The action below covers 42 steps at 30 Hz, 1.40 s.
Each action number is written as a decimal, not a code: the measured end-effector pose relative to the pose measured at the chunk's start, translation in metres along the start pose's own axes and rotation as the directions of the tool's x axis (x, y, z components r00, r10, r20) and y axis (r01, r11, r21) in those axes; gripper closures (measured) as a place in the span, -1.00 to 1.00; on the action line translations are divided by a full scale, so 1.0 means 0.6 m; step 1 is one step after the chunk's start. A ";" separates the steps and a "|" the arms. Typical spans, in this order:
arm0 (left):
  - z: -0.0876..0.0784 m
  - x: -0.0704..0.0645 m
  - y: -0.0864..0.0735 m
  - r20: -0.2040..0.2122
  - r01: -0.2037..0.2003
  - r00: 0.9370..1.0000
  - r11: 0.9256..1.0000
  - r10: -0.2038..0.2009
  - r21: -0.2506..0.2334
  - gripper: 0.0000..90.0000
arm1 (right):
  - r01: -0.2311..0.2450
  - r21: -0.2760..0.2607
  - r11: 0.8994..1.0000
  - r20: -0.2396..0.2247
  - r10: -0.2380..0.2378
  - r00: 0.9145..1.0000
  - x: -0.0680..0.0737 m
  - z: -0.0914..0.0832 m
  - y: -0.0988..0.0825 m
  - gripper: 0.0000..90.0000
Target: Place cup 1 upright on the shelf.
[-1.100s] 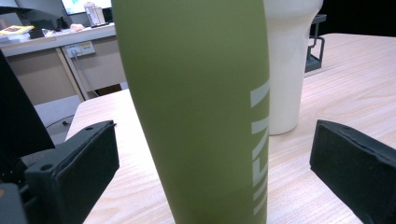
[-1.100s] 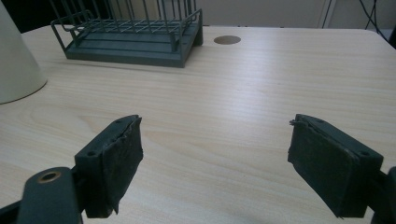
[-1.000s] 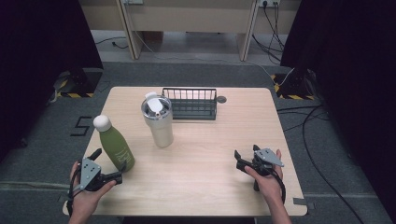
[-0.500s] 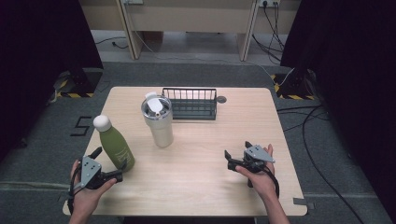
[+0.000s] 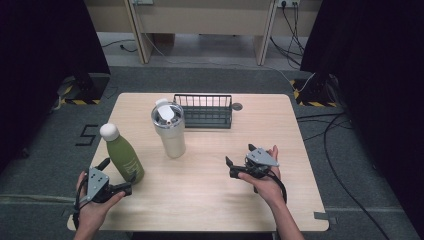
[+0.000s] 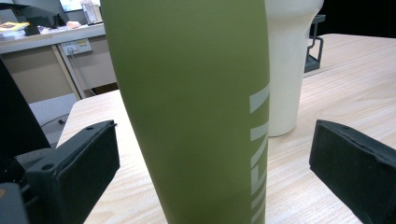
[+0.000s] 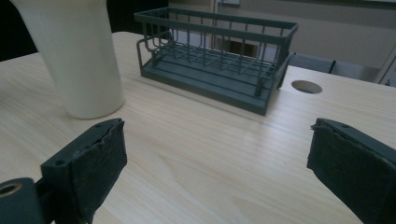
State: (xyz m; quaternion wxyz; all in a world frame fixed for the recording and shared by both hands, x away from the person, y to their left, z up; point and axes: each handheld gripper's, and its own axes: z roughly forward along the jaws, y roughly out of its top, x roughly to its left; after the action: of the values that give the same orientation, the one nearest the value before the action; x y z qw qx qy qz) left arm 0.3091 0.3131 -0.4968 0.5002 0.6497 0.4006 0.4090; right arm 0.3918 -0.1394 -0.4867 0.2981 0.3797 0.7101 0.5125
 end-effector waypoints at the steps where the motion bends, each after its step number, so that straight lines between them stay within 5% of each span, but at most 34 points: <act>1: 0.000 0.000 0.000 0.000 0.000 1.000 1.000 0.000 0.000 -0.98 | 0.000 0.000 1.000 0.000 0.000 1.000 0.000 0.000 0.000 -0.90; 16: -0.004 0.003 -0.003 0.001 0.005 1.000 1.000 -0.005 0.000 -0.98 | 0.055 -0.040 0.998 -0.074 -0.058 0.996 0.063 0.064 0.054 -0.90; 42: -0.006 0.000 -0.002 0.011 -0.001 1.000 1.000 0.001 -0.005 -0.98 | 0.110 -0.042 0.993 -0.188 -0.116 0.975 0.132 0.154 0.085 -0.85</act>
State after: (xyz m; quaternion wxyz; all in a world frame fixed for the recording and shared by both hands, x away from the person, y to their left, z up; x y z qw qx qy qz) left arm 0.3055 0.3144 -0.4976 0.5037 0.6510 0.3965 0.4065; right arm 0.4365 -0.0164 -0.4682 0.2635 0.2835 0.7476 0.5397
